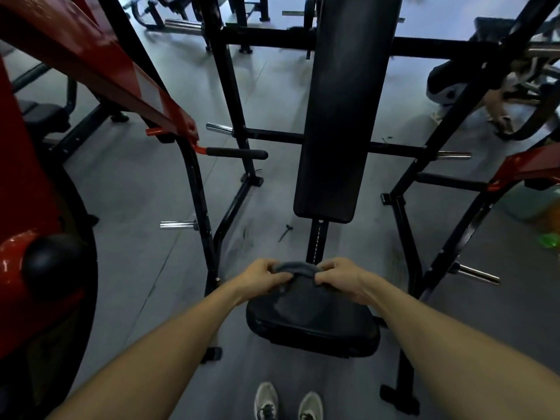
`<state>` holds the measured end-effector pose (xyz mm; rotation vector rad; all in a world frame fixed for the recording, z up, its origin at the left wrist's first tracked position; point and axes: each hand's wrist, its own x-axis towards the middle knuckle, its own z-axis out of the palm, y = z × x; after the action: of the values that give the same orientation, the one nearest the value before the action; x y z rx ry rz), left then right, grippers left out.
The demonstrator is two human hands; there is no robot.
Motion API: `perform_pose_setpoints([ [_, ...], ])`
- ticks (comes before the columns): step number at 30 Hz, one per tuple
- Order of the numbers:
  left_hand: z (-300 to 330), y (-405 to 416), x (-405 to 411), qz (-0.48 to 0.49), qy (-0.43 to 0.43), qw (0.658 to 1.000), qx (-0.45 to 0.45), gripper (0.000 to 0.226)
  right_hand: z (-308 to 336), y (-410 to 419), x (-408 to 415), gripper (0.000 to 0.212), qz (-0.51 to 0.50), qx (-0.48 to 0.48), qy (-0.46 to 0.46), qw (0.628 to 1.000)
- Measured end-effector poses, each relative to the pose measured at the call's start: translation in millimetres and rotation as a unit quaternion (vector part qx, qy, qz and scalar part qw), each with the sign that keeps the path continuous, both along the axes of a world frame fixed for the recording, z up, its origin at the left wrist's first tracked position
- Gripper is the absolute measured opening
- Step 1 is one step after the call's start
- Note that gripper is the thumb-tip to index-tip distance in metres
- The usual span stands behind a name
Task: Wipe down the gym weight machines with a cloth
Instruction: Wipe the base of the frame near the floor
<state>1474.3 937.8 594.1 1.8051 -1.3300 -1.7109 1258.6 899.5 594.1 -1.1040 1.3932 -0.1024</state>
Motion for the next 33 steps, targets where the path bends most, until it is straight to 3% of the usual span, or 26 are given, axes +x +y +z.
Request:
perform_pose_setpoints([
  [3,3.9,-0.3,9.4,0.049,0.042,0.998,-0.018,0.02,0.8,1.7,-6.5,0.004,-0.081,-0.034,-0.008,0.996],
  [8,17.3,-10.1,1.9,0.192,0.144,0.971,-0.013,0.018,9.8,-0.5,-2.8,0.02,-0.146,-0.096,-0.052,0.983],
  [14,29.2,-7.9,-6.9,0.237,0.126,0.963,-0.018,0.018,21.2,4.9,3.7,0.028,-0.215,-0.15,-0.073,0.962],
  [16,27.6,-5.2,-8.9,0.236,0.079,0.968,-0.034,0.02,27.3,9.9,4.6,0.028,-0.224,-0.147,-0.09,0.959],
  [19,22.9,-2.0,-12.7,0.139,-0.158,0.968,-0.14,0.04,34.6,19.5,7.3,0.032,-0.225,-0.145,-0.102,0.958],
  [20,23.6,-0.1,-16.3,0.116,-0.18,0.961,-0.174,0.046,37.3,23.7,8.9,0.035,-0.217,-0.147,-0.1,0.96],
  [24,39.0,10.6,-40.6,0.052,0.024,0.991,-0.125,0.058,43.9,39.0,15.5,0.026,-0.197,-0.116,-0.13,0.965],
  [27,41.8,19.3,-49.9,0.037,0.033,0.991,-0.127,0.061,45.5,48.0,15.1,0.026,-0.245,-0.067,-0.163,0.953],
  [30,34.2,33.0,-53.6,0.042,0.026,0.99,-0.133,0.044,39.9,60.7,6.1,0.035,-0.275,-0.035,-0.173,0.945],
  [33,35.6,48.9,-54.9,0.051,0.029,0.987,-0.151,0.017,40.7,72.5,-3.1,0.02,-0.27,-0.018,-0.195,0.943],
])
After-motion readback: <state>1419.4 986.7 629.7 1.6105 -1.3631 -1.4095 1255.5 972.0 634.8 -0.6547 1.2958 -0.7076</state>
